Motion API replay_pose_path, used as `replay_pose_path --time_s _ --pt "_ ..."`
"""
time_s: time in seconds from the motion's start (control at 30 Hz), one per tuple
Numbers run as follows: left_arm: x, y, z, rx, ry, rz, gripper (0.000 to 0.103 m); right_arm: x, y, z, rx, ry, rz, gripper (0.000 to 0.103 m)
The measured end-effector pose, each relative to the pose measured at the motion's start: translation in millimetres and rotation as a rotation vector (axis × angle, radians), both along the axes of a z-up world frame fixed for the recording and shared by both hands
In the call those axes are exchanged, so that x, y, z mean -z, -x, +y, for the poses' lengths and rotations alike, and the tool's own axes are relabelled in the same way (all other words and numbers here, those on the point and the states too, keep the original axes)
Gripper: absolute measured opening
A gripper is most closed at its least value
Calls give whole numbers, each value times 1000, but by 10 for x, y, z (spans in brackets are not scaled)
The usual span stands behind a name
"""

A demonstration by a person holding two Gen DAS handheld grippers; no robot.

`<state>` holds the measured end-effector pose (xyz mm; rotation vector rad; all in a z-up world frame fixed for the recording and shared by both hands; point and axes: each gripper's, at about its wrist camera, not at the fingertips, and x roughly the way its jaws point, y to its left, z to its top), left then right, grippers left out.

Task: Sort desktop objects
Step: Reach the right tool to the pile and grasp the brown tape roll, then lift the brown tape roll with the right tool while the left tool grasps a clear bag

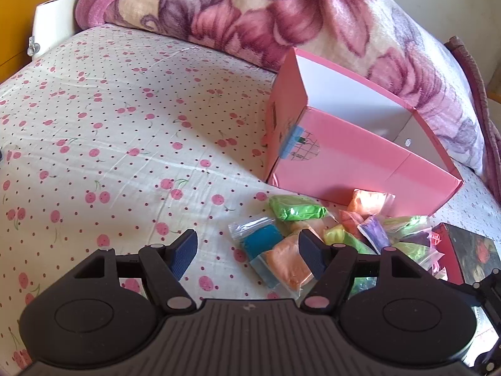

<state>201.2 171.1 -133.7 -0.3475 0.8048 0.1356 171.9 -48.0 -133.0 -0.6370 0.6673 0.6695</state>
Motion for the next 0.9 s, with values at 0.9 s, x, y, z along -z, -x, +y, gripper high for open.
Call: replay_pose_path --time_s 0.9 --pt "220 -157 -315 173 -5 7 70 21 -129 -904 307 -605 220 48"
